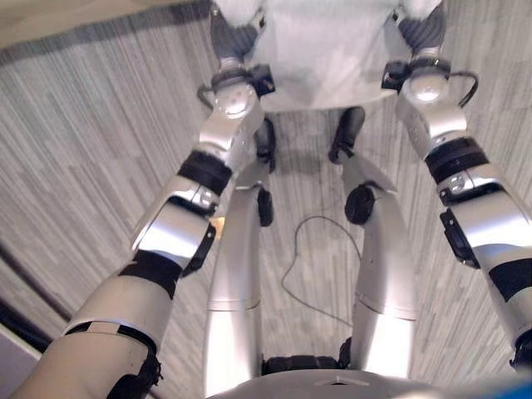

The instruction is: Pick up all the scattered cushions and arrange them neatly on the sofa.

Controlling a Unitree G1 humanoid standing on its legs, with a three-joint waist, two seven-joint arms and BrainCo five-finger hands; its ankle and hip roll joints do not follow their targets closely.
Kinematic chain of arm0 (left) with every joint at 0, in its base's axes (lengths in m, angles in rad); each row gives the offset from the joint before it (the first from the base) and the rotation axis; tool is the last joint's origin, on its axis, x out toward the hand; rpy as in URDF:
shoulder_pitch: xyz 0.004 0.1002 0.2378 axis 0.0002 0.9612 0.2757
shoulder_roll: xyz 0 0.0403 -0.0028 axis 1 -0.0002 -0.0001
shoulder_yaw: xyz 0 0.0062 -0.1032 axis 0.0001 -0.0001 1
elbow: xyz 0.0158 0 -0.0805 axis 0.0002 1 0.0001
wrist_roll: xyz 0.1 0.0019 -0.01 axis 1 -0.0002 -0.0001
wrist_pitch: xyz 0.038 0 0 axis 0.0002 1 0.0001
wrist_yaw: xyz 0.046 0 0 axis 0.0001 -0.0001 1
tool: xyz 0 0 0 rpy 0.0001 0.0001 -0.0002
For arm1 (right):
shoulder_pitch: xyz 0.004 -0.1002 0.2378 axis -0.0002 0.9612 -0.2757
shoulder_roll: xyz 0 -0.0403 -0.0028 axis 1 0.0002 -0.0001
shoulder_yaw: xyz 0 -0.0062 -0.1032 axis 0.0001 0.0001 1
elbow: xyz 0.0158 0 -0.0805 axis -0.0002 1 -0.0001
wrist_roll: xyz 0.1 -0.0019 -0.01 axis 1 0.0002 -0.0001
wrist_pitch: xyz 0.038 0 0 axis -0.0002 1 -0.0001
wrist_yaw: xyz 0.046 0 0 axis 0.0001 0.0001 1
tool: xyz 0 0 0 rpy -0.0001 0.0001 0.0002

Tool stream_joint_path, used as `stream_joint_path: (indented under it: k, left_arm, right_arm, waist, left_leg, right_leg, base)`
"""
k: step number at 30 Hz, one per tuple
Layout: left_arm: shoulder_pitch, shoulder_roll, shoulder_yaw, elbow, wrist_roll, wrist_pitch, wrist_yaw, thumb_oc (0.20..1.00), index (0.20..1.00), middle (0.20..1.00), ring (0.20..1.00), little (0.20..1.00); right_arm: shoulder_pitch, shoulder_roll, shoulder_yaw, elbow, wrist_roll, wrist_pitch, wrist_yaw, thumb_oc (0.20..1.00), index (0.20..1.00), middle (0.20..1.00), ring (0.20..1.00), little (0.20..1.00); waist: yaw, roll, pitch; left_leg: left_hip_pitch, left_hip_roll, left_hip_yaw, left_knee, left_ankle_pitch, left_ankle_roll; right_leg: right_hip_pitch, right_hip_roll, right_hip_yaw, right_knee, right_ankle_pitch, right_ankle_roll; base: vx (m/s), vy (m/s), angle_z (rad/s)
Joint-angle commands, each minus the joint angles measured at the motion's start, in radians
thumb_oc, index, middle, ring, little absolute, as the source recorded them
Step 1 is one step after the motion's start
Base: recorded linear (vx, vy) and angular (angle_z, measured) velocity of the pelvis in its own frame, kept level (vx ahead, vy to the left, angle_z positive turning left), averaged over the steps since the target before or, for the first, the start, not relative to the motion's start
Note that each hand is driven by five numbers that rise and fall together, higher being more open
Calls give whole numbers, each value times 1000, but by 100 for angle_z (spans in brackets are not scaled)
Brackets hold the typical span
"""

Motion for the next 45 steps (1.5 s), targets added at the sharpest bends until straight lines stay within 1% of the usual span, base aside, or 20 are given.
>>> stream_joint_path:
  k: [1,7,9,10,13,15,16,17,18,21,24,30,33,34,36,37,39,40,42,45]
  left_arm:
    - [73,-51,4,-138,65,-120,-108,200,200,200,200,200]
    - [247,-34,17,-227,85,-109,-153,200,200,200,200,200]
    - [366,-55,23,-249,79,-100,-191,200,200,200,200,200]
    - [393,-50,22,-253,85,-97,-199,200,200,200,200,200]
    - [519,-55,44,-305,83,-88,-220,200,200,200,200,200]
    - [546,-53,46,-312,91,-82,-226,200,200,200,200,200]
    - [623,-50,56,-338,120,-71,-235,200,200,200,200,200]
    - [624,-50,56,-339,121,-71,-235,200,200,200,200,200]
    - [688,-51,61,-355,135,-65,-247,200,200,200,200,200]
    - [771,-61,73,-372,128,-58,-267,200,200,200,200,200]
    - [828,-67,83,-367,124,-49,-285,200,200,200,200,200]
    - [892,-69,94,-366,119,-34,-318,200,200,200,200,200]
    - [910,-70,90,-364,122,-23,-329,200,200,200,200,200]
    - [917,-69,85,-365,139,-12,-336,200,200,200,200,200]
    - [917,-68,84,-365,139,-12,-336,200,200,200,200,200]
    - [932,-61,94,-373,135,-12,-341,200,200,200,200,200]
    - [952,-57,95,-385,142,-9,-347,200,200,200,200,200]
    - [965,-57,96,-391,143,-4,-346,200,200,200,200,200]
    - [971,-54,98,-399,143,-2,-347,200,200,200,200,200]
    - [970,-42,94,-418,132,-4,-344,200,200,200,200,200]
  right_arm:
    - [13,97,6,-197,-84,-150,67,200,200,200,200,200]
    - [191,89,-6,-314,-146,-142,96,200,200,200,200,200]
    - [319,98,-10,-360,-182,-136,117,200,200,200,200,200]
    - [350,92,-6,-370,-190,-129,126,200,200,200,200,200]
    - [468,93,-8,-430,-222,-112,157,200,200,200,200,200]
    - [494,94,-9,-436,-230,-109,163,200,200,200,200,200]
    - [580,102,-27,-469,-246,-110,170,200,200,200,200,200]
    - [581,102,-27,-470,-246,-110,170,200,200,200,200,200]
    - [653,118,-40,-484,-242,-105,184,200,200,200,200,200]
    - [751,132,-62,-489,-231,-106,201,200,200,200,200,200]
    - [841,128,-101,-500,-224,-108,209,200,200,200,200,200]
    - [931,123,-133,-506,-229,-98,221,200,200,200,200,200]
    - [947,124,-133,-508,-229,-90,225,200,200,200,200,200]
    - [951,123,-135,-510,-235,-90,226,200,200,200,200,200]
    - [951,124,-135,-510,-235,-90,226,200,200,200,200,200]
    - [948,141,-126,-508,-226,-89,232,200,200,200,200,200]
    - [954,148,-123,-503,-233,-88,237,200,200,200,200,200]
    - [953,159,-127,-494,-232,-85,238,200,200,200,200,200]
    - [954,162,-126,-496,-235,-84,241,200,200,200,200,200]
    - [941,172,-117,-497,-244,-83,240,200,200,200,200,200]
  waist:
    - [-19,11,-166]
    - [-3,3,-166]
    - [5,-3,-184]
    - [7,-3,-184]
    - [16,-6,-189]
    - [17,-7,-194]
    - [20,-3,-205]
    - [20,-3,-203]
    - [20,3,-218]
    - [17,12,-249]
    - [6,20,-270]
    - [5,2,-304]
    - [7,-7,-332]
    - [12,-11,-348]
    - [15,-13,-347]
    - [37,-19,-357]
    - [41,-21,-372]
    - [51,-20,-383]
    - [60,-20,-379]
    - [64,-13,-349]
  left_leg:
    - [14,-1,-112,-34,-11,-37]
    - [236,-2,-125,-143,6,-47]
    - [392,-7,-129,-236,55,-52]
    - [440,-6,-129,-250,59,-53]
    - [610,1,-127,-336,72,-62]
    - [657,3,-125,-360,73,-63]
    - [754,10,-117,-413,84,-72]
    - [757,10,-117,-415,85,-72]
    - [841,16,-114,-460,94,-79]
    - [945,25,-111,-525,114,-88]
    - [1014,36,-98,-535,121,-111]
    - [1040,40,-73,-400,167,-142]
    - [1049,25,-17,-487,144,-113]
    - [1021,20,46,-548,177,-99]
    - [1024,19,49,-550,177,-98]
    - [1043,8,32,-548,148,-81]
    - [1084,-7,17,-562,126,-63]
    - [1126,-16,27,-575,97,-42]
    - [1144,-24,33,-574,80,-25]
    - [1160,-33,45,-557,51,19]
  right_leg:
    - [61,0,44,40,-101,204]
    - [282,4,17,-59,-97,199]
    - [435,0,-2,-157,-62,188]
    - [485,-1,-12,-181,-60,185]
    - [657,11,-30,-266,-57,185]
    - [704,17,-33,-287,-57,185]
    - [801,30,-46,-333,-51,189]
    - [805,30,-46,-335,-50,189]
    - [890,43,-57,-379,-48,190]
    - [1006,66,-63,-447,-38,192]
    - [1112,81,-80,-516,-42,190]
    - [1267,93,-111,-605,-45,177]
    - [1315,96,-115,-638,-36,187]
    - [1348,108,-114,-657,-30,195]
    - [1349,107,-111,-658,-30,196]
    - [1364,109,-89,-646,-42,202]
    - [1384,104,-79,-642,-48,214]
    - [1388,83,-78,-600,-57,230]
    - [1375,67,-63,-539,-50,238]
    - [1266,5,-34,-295,73,301]
  base:
    - [9,-2,9]
    - [-8,-6,1]
    - [-9,-17,5]
    - [-5,0,8]
    - [71,-4,4]
    - [88,-11,-2]
    - [80,-11,-4]
    - [173,-23,-4]
    - [135,-27,-3]
    - [134,-54,2]
    - [98,-68,7]
    - [89,-67,22]
    - [164,20,15]
    - [158,44,12]
    - [102,54,11]
    - [166,125,-5]
    - [257,196,-55]
    - [208,169,-91]
    - [130,173,-51]
    - [71,219,-27]
